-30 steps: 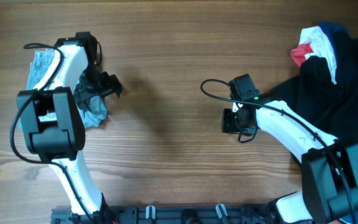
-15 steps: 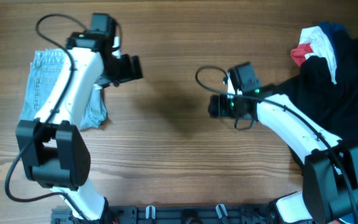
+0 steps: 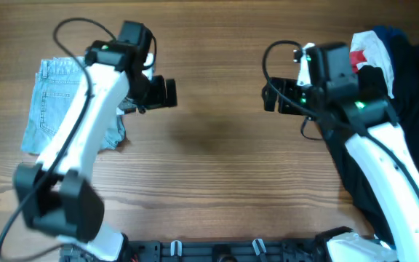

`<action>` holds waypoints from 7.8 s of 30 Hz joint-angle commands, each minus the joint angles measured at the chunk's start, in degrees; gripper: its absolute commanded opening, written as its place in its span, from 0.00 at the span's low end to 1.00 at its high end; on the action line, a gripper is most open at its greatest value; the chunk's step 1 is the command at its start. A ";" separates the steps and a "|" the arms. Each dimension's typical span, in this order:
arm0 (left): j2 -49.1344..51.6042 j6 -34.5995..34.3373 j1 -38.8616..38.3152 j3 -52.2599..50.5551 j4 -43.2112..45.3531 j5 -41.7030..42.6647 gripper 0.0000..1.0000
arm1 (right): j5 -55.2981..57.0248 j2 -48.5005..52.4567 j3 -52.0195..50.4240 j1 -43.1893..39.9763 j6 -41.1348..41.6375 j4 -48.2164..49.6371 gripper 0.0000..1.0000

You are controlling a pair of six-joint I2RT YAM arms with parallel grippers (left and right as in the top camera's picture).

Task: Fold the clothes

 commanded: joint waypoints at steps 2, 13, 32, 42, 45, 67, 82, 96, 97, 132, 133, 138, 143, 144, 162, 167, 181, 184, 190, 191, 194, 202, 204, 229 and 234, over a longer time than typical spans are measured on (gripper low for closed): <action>-2.64 3.13 0.74 -0.17 5.68 -3.15 1.00 | 1.55 -0.48 0.20 0.09 0.94 -1.75 1.00; 15.21 8.68 12.26 -0.39 14.71 -0.83 1.00 | 1.60 0.94 -4.07 0.09 0.96 -1.64 1.00; 25.99 9.73 23.19 -0.39 16.74 -9.57 1.00 | 1.57 0.94 -4.11 0.09 0.96 -2.19 1.00; 23.45 9.70 23.43 0.72 17.75 -4.35 1.00 | 1.57 0.94 -4.11 0.09 1.60 -2.10 1.00; 18.88 9.75 21.03 2.19 17.11 -2.36 1.00 | 1.57 0.94 -4.11 0.09 1.60 -1.99 1.00; -20.74 4.85 8.04 -0.42 -10.86 -2.19 1.00 | 11.56 -22.51 -4.07 0.09 4.20 -1.73 1.00; -60.04 4.74 8.04 -23.96 7.45 -2.69 1.00 | 15.52 -45.53 -19.54 0.09 7.19 -6.01 1.00; -60.00 4.74 8.04 -23.96 7.41 -2.69 1.00 | 15.52 -45.55 -19.54 0.09 7.21 -6.58 1.00; -60.00 4.74 8.04 -23.96 7.41 -2.69 1.00 | 15.52 -45.55 -19.54 0.09 7.19 -6.58 1.00; -60.00 4.74 8.04 -23.96 7.41 -2.69 1.00 | -1.73 -76.41 -74.34 -8.72 -23.89 51.60 1.00; -60.00 4.74 8.04 -23.96 7.41 -2.67 1.00 | -1.73 -76.41 -74.34 -8.79 -25.64 51.60 1.00; -60.00 4.74 8.04 -23.96 7.41 -2.69 1.00 | -1.73 -76.41 -74.34 -10.84 -26.32 51.65 1.00; -60.00 4.74 8.04 -23.96 7.41 -2.69 1.00 | -0.46 -76.41 -75.41 -12.76 -31.93 58.71 1.00; -60.00 4.74 8.04 -23.96 7.41 -2.69 1.00 | -0.42 -76.41 -75.41 -12.76 -31.63 58.47 1.00; -60.00 4.74 8.04 -23.96 7.41 -2.69 1.00 | -0.20 -76.35 -75.38 -12.76 -25.70 53.79 1.00; -60.00 4.74 8.04 -23.96 7.41 -2.69 1.00 | -0.22 -76.35 -75.38 -12.76 -25.73 53.79 1.00; -63.19 5.14 8.04 -23.98 4.02 -3.80 1.00 | -0.20 -76.35 -75.38 -12.76 -25.73 53.79 1.00; -68.04 5.38 8.04 -26.38 0.90 -5.35 1.00 | -0.22 -76.35 -75.38 -12.76 -25.70 53.79 1.00; -81.70 5.35 8.52 -41.70 5.66 -7.89 1.00 | -0.22 -76.35 -75.38 -12.76 -25.70 53.79 1.00; -84.26 5.35 8.76 -45.27 8.26 -7.87 1.00 | -0.22 -76.35 -75.38 -12.76 -25.73 53.79 1.00; -90.79 5.33 8.87 -54.75 17.73 -7.82 1.00 | -0.20 -76.35 -75.38 -12.76 -25.70 53.79 1.00; -99.16 5.35 8.87 -74.44 45.55 -5.90 1.00 | -0.20 -76.35 -75.38 -12.76 -25.70 53.79 1.00; -99.16 5.38 8.87 -77.92 52.65 -5.92 1.00 | -0.20 -76.35 -75.38 -12.76 -25.73 53.79 0.99; -99.16 6.25 9.99 -89.85 65.68 1.62 1.00 | -0.20 -76.35 -75.38 -12.76 -25.70 53.79 1.00; -99.16 6.25 9.99 -89.85 65.68 1.62 1.00 | -0.20 -76.35 -75.38 -12.76 -25.73 53.79 1.00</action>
